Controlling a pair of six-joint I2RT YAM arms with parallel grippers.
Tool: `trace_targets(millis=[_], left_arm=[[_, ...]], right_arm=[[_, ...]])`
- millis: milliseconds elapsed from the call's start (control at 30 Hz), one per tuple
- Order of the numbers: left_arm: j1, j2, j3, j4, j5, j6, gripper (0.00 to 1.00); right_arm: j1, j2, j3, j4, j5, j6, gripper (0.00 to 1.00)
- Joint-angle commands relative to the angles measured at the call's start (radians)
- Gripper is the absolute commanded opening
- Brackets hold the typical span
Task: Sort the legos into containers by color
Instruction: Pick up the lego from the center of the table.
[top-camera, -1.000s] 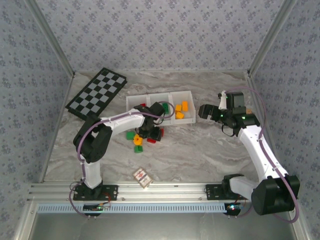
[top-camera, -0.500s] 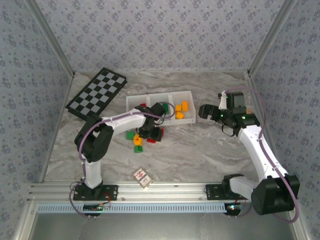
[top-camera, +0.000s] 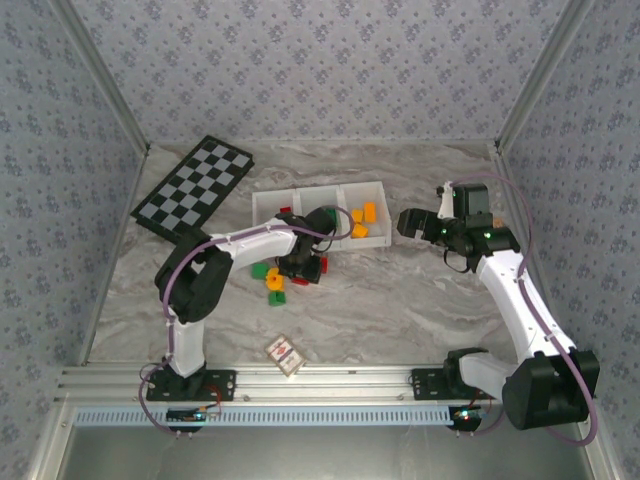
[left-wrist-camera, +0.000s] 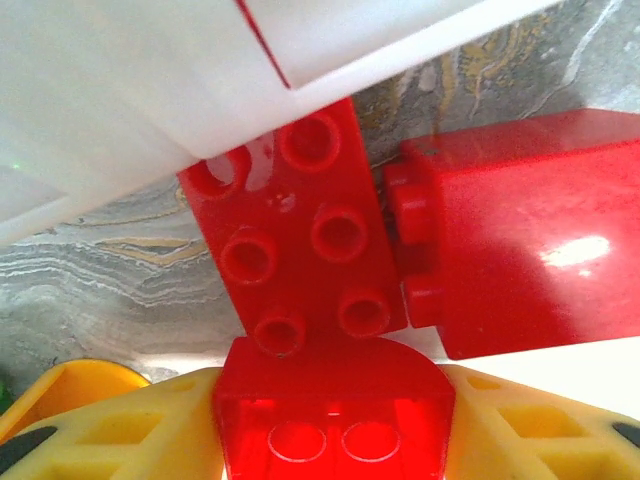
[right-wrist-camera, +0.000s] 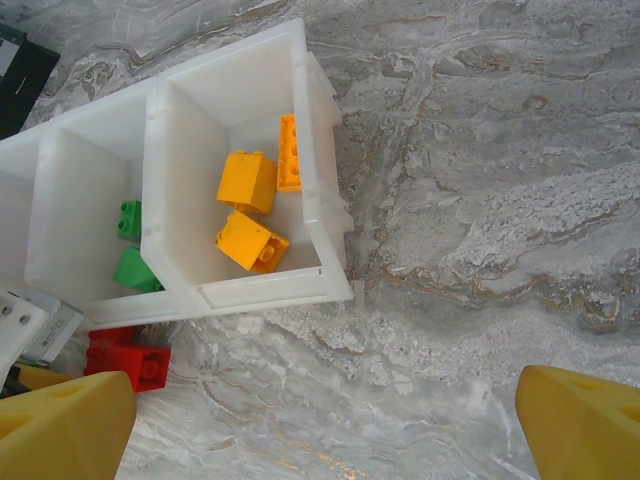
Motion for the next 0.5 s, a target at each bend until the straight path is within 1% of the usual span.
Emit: trace_targets(millis=[0, 100, 267, 467], left_arm=[[-0.006, 0.029, 0.006, -0.044, -0.031, -0.019, 0.54], [-0.007, 0.034, 0.006, -0.041, -0.033, -0.024, 0.53], [-0.008, 0.043, 0.005, -0.038, -0.033, -0.028, 0.47], [-0.009, 0.007, 0.007, -0.046, -0.05, -0.04, 0.42]], right_arm=[[-0.006, 0.006, -0.01, 0.002, -0.017, 0.014, 1.0], [-0.006, 0.008, -0.009, 0.001, -0.016, 0.013, 1.0], [-0.007, 0.006, -0.01, -0.001, -0.015, 0.013, 1.0], [-0.008, 0.004, -0.009, -0.001, -0.015, 0.013, 1.0]])
